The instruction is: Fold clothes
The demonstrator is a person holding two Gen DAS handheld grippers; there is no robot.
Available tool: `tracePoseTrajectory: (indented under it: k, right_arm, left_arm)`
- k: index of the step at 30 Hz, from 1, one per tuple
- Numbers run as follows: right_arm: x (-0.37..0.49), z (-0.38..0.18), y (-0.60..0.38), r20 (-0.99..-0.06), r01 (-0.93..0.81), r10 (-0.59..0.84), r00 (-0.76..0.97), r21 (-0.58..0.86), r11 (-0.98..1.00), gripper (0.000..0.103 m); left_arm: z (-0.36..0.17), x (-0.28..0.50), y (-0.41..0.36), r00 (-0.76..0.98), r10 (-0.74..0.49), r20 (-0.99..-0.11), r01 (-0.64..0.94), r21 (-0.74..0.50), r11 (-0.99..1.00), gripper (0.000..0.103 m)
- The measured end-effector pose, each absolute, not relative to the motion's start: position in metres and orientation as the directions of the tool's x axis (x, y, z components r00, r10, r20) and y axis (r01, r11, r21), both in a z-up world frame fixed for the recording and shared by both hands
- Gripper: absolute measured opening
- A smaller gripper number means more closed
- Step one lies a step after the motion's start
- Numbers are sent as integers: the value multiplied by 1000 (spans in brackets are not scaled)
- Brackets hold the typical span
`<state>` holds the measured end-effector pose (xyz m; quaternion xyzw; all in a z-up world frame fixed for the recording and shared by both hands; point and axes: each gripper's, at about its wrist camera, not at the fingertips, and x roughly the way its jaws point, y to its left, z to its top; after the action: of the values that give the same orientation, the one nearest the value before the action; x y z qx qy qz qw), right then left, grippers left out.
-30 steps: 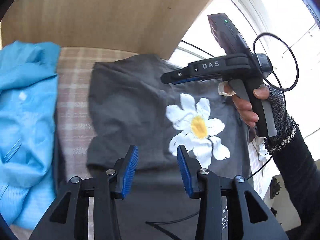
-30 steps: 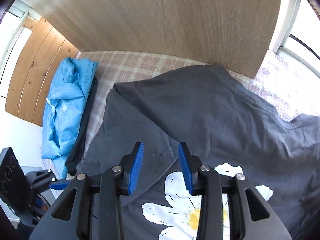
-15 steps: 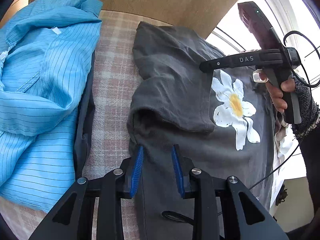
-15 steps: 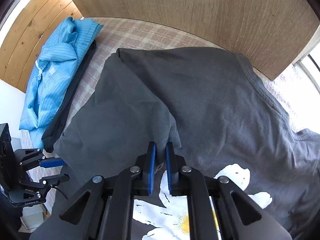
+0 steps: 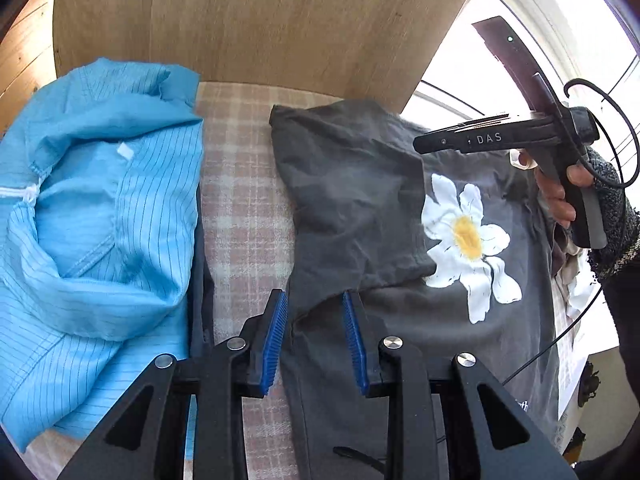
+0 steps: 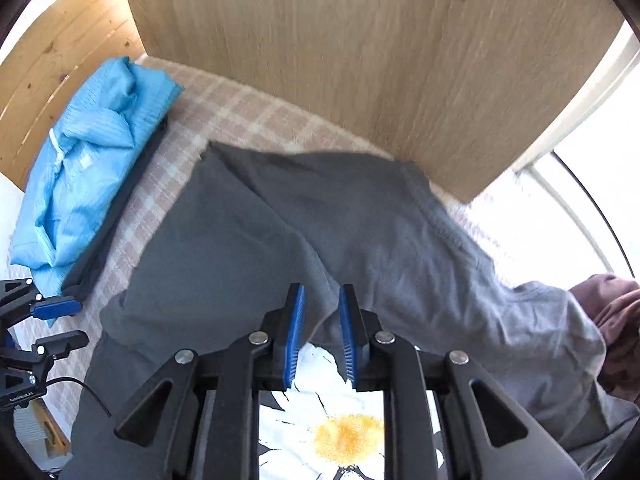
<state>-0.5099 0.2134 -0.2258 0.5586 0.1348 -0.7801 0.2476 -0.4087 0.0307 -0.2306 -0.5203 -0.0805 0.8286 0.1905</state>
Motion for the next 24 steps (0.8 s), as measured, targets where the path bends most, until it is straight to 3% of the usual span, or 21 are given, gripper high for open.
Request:
tracePoseTrajectory:
  k: [4,9,15,24]
  right_arm:
    - [-518,-244,177,-939,566,-329,-103,217,-796,18]
    - [-515,-281,143,-973,592,-194,-126,83,-802,18]
    - [-454,-242,225,-946,465,-308,-105,227,-856,18]
    - [-419,-283,255,-925,305,-378,34,370,-878,19]
  left_arm:
    - [-253,-440,51,-310,427,-849,-256,-358,-898,27]
    - [-270,-436,53,-277,359,-891,-302,-274,-913,24]
    - [-247,-441,37,-315,411,-855,-278,-331,-902,24]
    - [-265,-442,57,-245,397,-884,-356,-299,-886,24]
